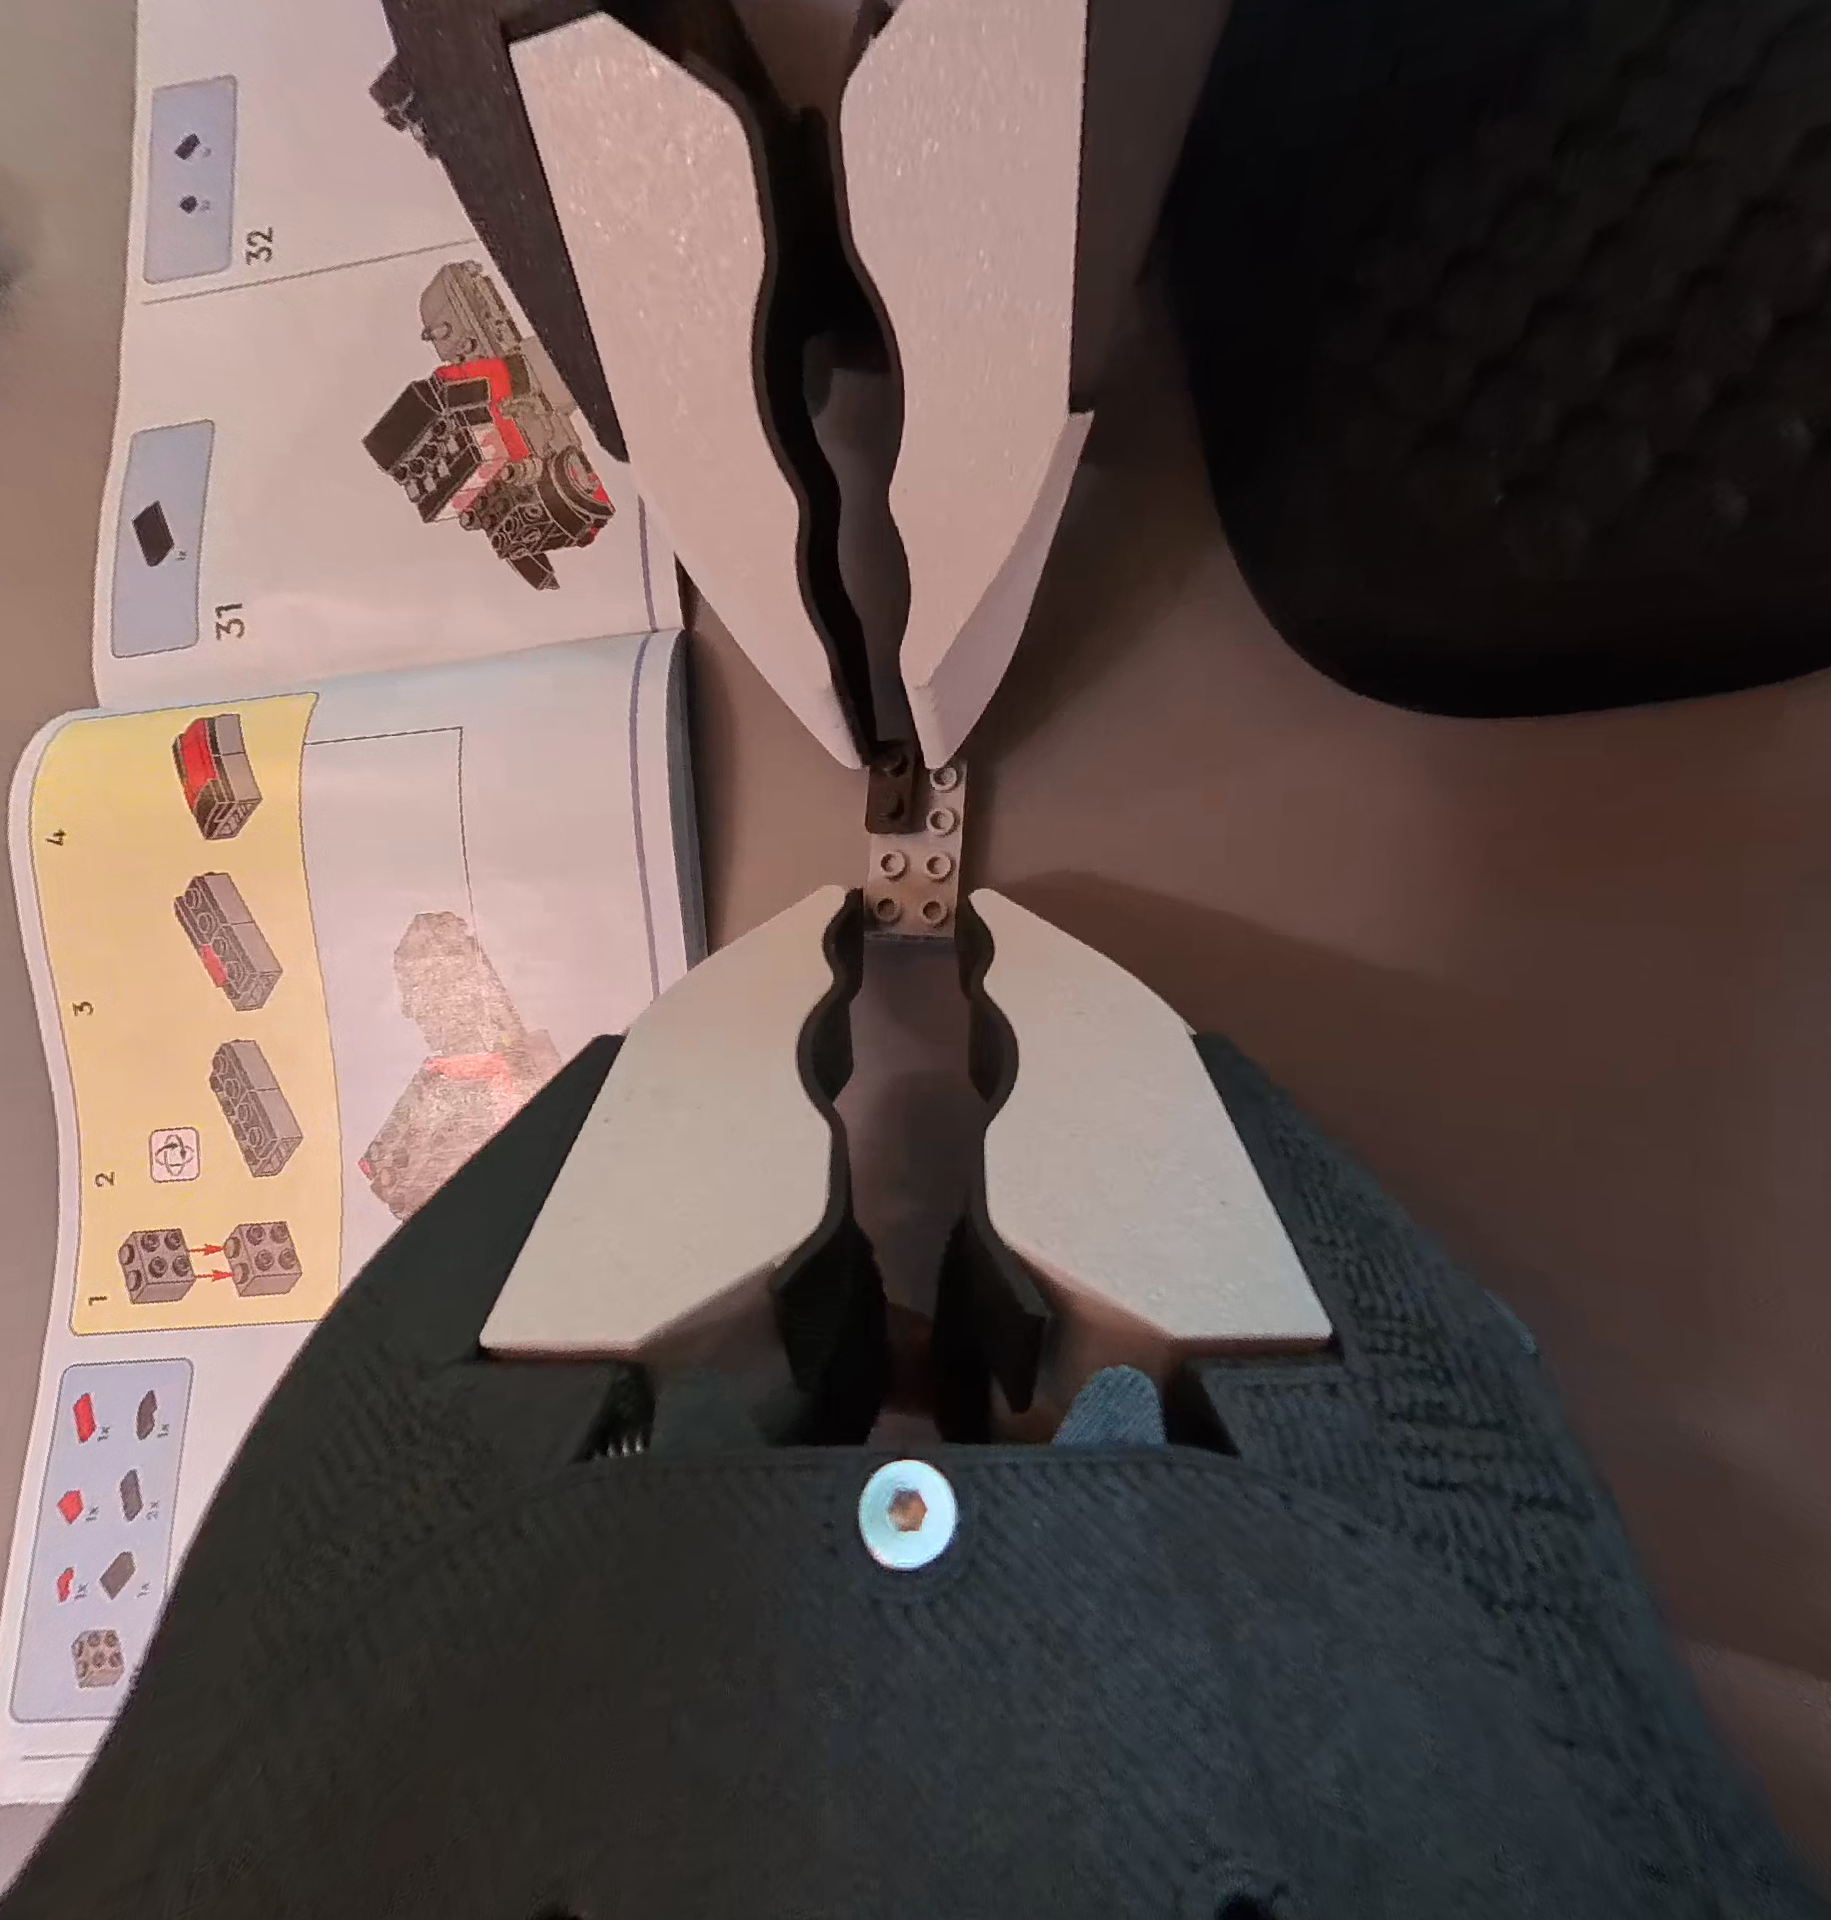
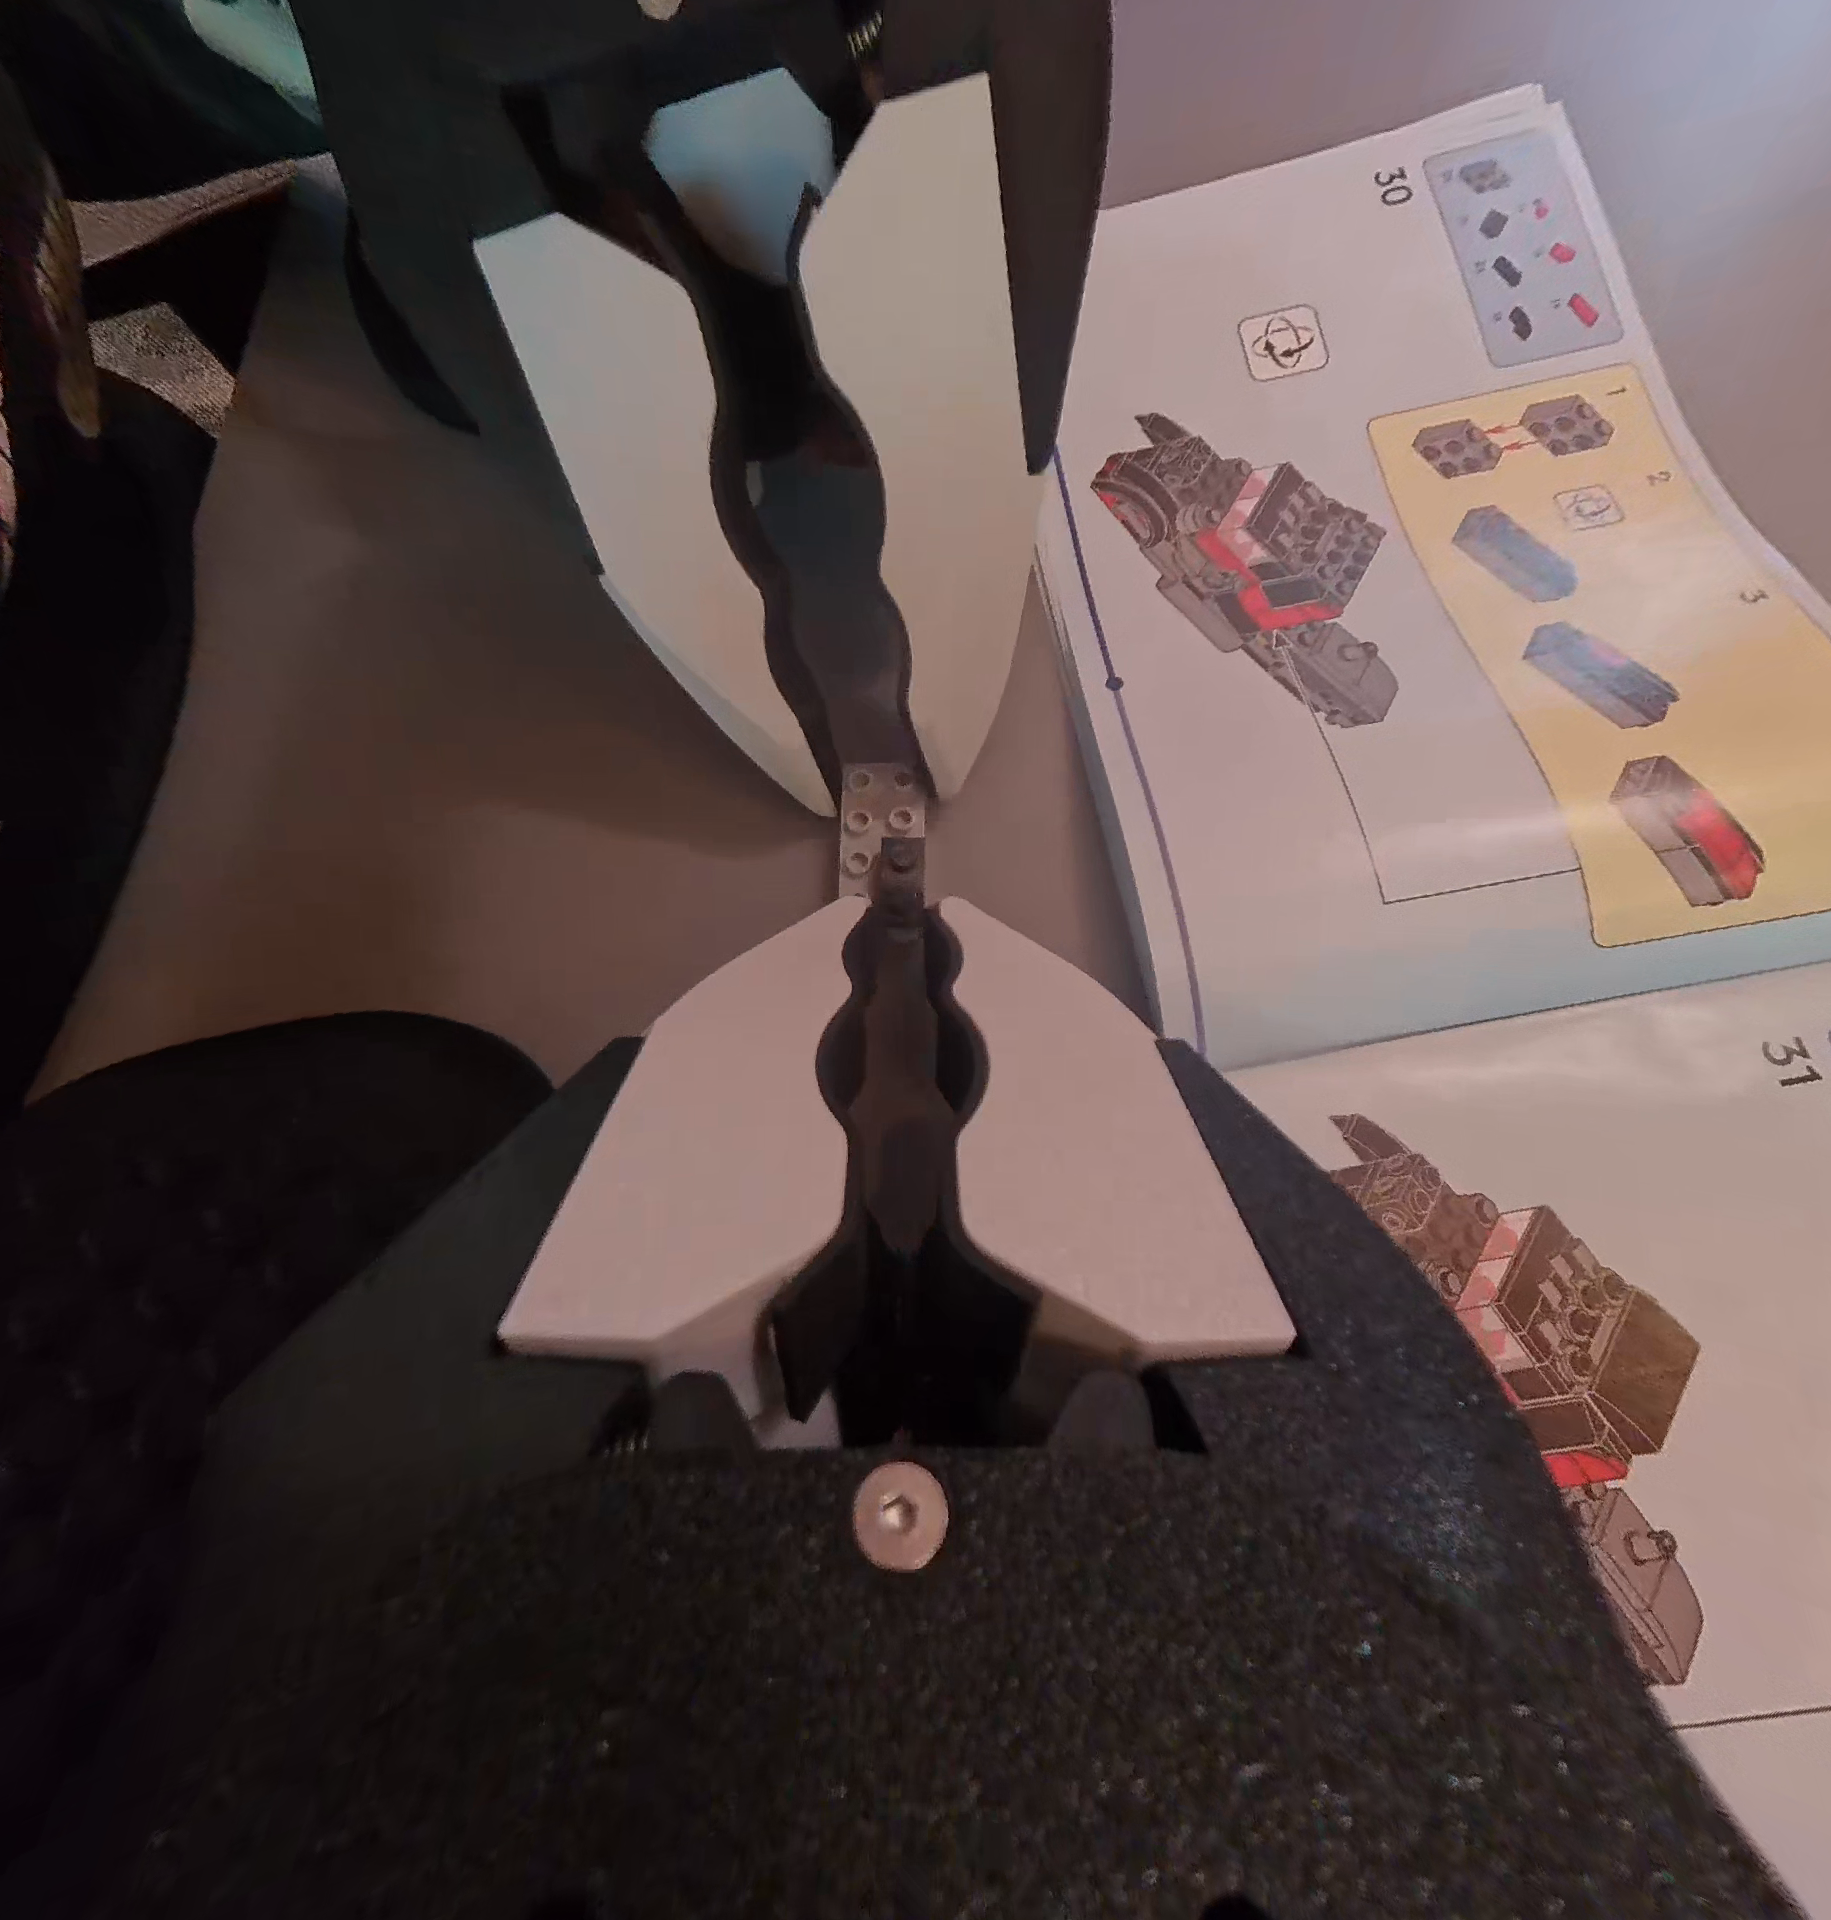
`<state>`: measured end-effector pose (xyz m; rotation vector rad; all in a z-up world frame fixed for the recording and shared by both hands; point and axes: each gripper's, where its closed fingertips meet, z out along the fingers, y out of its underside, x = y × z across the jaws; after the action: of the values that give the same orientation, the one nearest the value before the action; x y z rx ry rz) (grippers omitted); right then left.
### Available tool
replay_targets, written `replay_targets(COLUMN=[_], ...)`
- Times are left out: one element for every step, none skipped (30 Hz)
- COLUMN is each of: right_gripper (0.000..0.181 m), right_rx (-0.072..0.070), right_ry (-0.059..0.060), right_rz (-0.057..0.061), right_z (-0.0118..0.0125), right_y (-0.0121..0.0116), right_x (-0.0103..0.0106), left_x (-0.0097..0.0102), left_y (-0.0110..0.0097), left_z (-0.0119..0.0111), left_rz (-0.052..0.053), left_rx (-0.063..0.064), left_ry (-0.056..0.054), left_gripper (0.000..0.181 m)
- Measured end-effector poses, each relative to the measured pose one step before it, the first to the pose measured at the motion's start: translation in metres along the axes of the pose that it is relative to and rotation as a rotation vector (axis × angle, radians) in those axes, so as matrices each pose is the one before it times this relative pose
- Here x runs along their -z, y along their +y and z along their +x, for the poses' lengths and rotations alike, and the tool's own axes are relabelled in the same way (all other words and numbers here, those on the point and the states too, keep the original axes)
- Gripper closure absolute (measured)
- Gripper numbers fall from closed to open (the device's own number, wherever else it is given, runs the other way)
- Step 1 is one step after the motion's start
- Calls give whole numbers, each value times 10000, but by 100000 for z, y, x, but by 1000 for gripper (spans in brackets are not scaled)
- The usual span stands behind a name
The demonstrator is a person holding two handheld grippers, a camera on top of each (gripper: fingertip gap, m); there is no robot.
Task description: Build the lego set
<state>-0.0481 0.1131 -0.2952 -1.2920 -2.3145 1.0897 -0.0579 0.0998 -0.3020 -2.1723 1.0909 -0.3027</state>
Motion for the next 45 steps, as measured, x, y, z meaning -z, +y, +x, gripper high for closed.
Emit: replay_targets(right_gripper=[173,173,173,173,173,173,173,173,173,173,173,173,173,172,172,171,171,171,170,169,168,168,168,171,174,176,177,178,179,179,180,180,180,181,181,181,181,181,181,181,181,181,181,181,181], right_rx=[-46,-24,13,19,3,-13,-23,-57,-55,-12,10,-4,-29,-30,-16,-13,-11,-14,-16,-16,-24,-37,-43,-14,40,105,126,104,61,24,-9,-16,-20,-23,-17,-14,-27,-34,-18,-21,-47,-42,-46,-49,-45], right_ry=[29,18,20,15,-9,-19,-21,-3,-12,-11,6,11,1,-25,-20,12,5,-8,-28,-35,0,29,39,26,14,-18,9,10,-29,-31,34,45,46,22,22,30,33,18,10,25,32,65,118,186,243], right_rz=[-88,-55,-11,4,-11,-7,20,2,-10,-13,-16,-24,-23,-7,-4,-6,-10,-16,-3,-2,38,96,134,157,156,90,4,-54,-64,-67,-78,-75,-63,-79,5,-31,-31,-26,-24,-44,-64,-76,-76,-74,-116], right_z=[-28,-39,-25,-1,-14,-3,4,23,2,-16,8,8,13,-20,-9,24,8,-4,-43,-53,7,76,94,64,-2,-106,-103,-85,-123,-81,42,90,93,48,31,25,33,10,-7,9,6,12,30,80,98], right_y=[39,-3,-34,-29,3,0,-34,-20,-22,-12,-5,14,17,-2,1,-8,-7,1,-10,-20,-64,-146,-202,-261,-279,-210,-102,-17,-2,23,74,107,110,141,-3,23,21,22,5,6,2,5,-5,-3,64], right_x=[22,41,20,10,-19,-43,-29,-22,-4,-5,-2,14,9,15,19,5,3,-5,4,51,107,170,213,208,141,11,-94,-172,-197,-186,-139,-108,-79,-73,-11,19,18,8,4,-8,-7,-3,-18,-18,-47], left_x=[-3,23,21,27,15,14,-12,-7,-7,-5,2,3,15,9,18,16,4,1,8,14,21,28,29,26,13,2,-30,-69,-88,-104,-100,-93,-81,-71,-49,-22,3,-6,0,-6,3,-1,-5,5,-2], left_y=[-8,-15,-23,-34,-28,-5,4,11,11,7,-3,-5,-7,-29,-18,-18,-13,-2,-7,-19,-33,-42,-39,-40,-36,-32,-43,-42,-9,6,6,-10,6,27,16,-7,-8,-1,-8,6,2,-2,-4,5,-3], left_z=[-9,-17,-18,-16,-10,2,3,0,0,7,-6,1,4,-7,-10,2,-3,11,-7,-25,-31,-57,-87,-65,-27,1,-25,-62,-57,17,45,49,62,108,131,59,2,5,18,-1,12,-2,-3,3,11], left_rz=[4,22,31,33,27,11,-1,-7,-8,-3,4,10,16,21,22,18,11,6,7,15,29,36,35,31,25,17,22,25,8,-3,4,19,16,-5,5,26,26,22,16,7,2,1,0,1,3], left_rx=[-4,7,3,-5,-4,1,5,3,-6,-12,-14,-8,-1,6,13,12,5,3,9,17,21,28,40,41,23,-2,-35,-63,-75,-83,-87,-78,-65,-52,-33,-15,-1,8,6,4,2,1,6,5,4], left_ry=[-16,-14,-18,-22,-6,6,5,4,-2,-11,-14,-6,2,2,6,11,12,12,6,-7,-14,-21,-40,-29,11,25,7,-12,-3,36,59,57,70,93,106,61,20,23,20,12,2,-2,1,4,6], left_gripper=[164,164,164,164,164,164,164,164,164,164,164,164,164,164,164,164,164,164,163,163,162,160,157,155,152,150,150,150,150,150,152,154,157,161,164,164,164,164,164,164,164,164,164,164,164])
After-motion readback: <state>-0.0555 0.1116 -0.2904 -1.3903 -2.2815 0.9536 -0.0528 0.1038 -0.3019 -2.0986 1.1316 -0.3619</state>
